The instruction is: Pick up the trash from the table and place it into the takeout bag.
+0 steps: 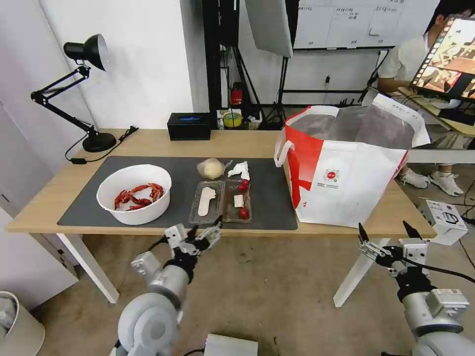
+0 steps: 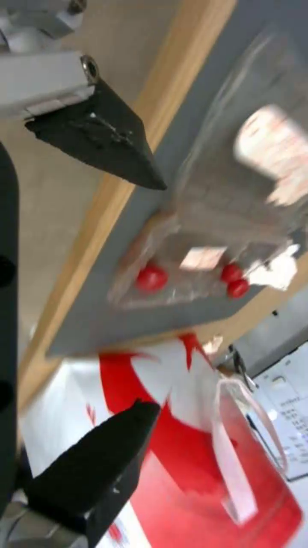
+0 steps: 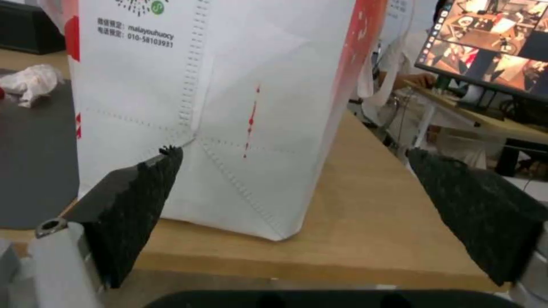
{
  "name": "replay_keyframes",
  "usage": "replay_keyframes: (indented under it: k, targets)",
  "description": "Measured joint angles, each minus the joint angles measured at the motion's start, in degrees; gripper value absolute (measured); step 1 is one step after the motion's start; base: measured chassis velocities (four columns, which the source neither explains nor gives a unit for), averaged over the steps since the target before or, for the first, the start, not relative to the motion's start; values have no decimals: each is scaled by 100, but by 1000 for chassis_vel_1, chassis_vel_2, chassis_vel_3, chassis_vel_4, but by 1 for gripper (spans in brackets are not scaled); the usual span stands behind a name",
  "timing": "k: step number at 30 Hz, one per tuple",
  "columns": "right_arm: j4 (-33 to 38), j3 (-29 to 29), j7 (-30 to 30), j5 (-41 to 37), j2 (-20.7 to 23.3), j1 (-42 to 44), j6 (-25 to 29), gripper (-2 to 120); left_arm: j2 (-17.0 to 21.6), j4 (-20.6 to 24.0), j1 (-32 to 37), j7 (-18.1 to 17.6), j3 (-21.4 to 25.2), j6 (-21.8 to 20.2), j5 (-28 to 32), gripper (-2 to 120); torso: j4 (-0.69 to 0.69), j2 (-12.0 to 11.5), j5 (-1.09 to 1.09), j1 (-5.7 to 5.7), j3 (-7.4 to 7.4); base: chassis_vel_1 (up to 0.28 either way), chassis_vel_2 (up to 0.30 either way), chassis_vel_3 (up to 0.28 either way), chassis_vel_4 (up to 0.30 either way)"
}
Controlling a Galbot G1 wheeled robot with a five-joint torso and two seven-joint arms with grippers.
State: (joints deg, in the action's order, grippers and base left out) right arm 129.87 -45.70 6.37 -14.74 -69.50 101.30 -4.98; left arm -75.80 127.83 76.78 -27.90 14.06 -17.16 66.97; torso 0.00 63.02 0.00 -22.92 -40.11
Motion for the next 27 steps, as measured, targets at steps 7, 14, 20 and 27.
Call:
replay_keyframes:
  k: [7,14,20,27]
  targets:
    - [-46,-18,-2,26,-41,45,82,100,-598,-197,-275,-604,130,-192,542,100,1,0,1,0,0,0,0,0,0]
    - [-76,-26,-1,65,-75,62,107,100,-936,-454,-444,-724,70,-196,608,100,0,0,1,0,0,0,0,0,0]
    - [-118,-20,0,108,-105,66,145,100,-1019,-603,-533,-736,100,-187,635,100,0,0,0,0,0,0,0,0,0]
    - [-181,19,2,162,-153,36,189,100,-1011,-928,-720,-669,268,-149,621,100,0,0,0,0,0,0,0,0,0]
